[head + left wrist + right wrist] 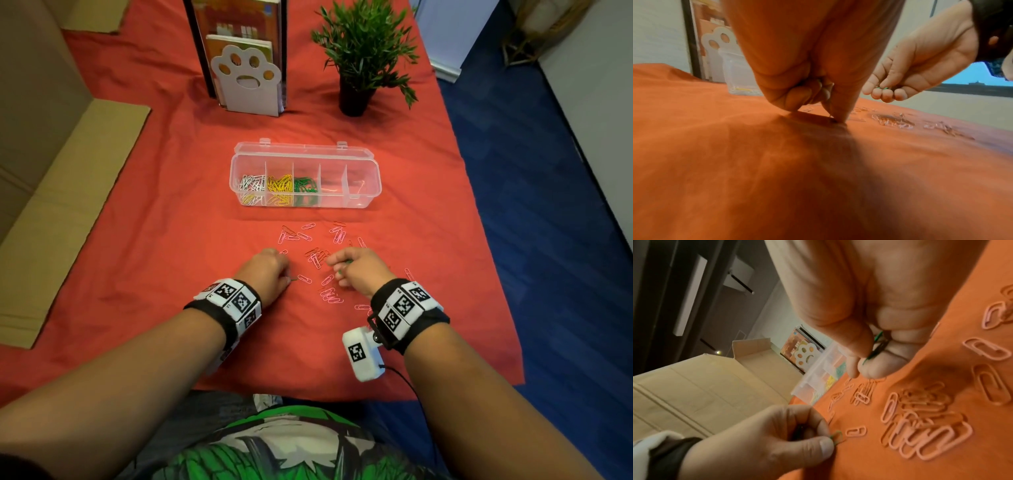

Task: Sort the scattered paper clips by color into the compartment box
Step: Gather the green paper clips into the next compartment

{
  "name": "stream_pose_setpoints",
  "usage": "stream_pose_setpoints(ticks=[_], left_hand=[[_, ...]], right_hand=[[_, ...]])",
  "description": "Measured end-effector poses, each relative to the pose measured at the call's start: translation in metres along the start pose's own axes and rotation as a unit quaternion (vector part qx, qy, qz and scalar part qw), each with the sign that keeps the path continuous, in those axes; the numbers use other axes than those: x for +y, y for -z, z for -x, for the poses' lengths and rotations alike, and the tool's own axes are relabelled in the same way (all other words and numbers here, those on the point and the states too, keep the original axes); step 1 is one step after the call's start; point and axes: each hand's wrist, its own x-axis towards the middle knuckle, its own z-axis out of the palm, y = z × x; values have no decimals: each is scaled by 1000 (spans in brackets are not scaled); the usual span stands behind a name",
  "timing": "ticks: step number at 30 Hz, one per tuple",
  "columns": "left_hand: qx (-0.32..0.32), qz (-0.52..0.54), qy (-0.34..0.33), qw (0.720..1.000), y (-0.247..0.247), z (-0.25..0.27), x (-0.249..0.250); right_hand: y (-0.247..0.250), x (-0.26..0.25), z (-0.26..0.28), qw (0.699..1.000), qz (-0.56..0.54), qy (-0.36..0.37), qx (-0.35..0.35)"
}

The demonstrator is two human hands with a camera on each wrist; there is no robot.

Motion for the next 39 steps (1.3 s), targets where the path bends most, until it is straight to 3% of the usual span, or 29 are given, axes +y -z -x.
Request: stream_pose_setpoints(ticks=[5, 10, 16, 22, 29, 34, 39], left_hand=[[49, 204, 73, 975, 44, -28, 22], [91, 320, 133, 934, 104, -80, 48], [85, 328, 179, 924, 121, -103, 49], [132, 437, 176, 872, 111, -83, 43], [156, 392, 139, 896, 85, -27, 3], [144, 351, 149, 913, 52, 14, -30], [121, 342, 159, 918, 30, 26, -43]], right_hand=[[18, -11, 5, 994, -47, 54, 86], [38, -23, 13, 990, -48, 91, 101], [50, -22, 17, 989, -36, 95, 112], [56, -57, 14, 969, -55, 162, 177], [29, -121, -24, 929, 44, 267, 251], [15, -141, -34, 943, 173, 223, 179], [38, -130, -15, 928, 133, 248, 244]])
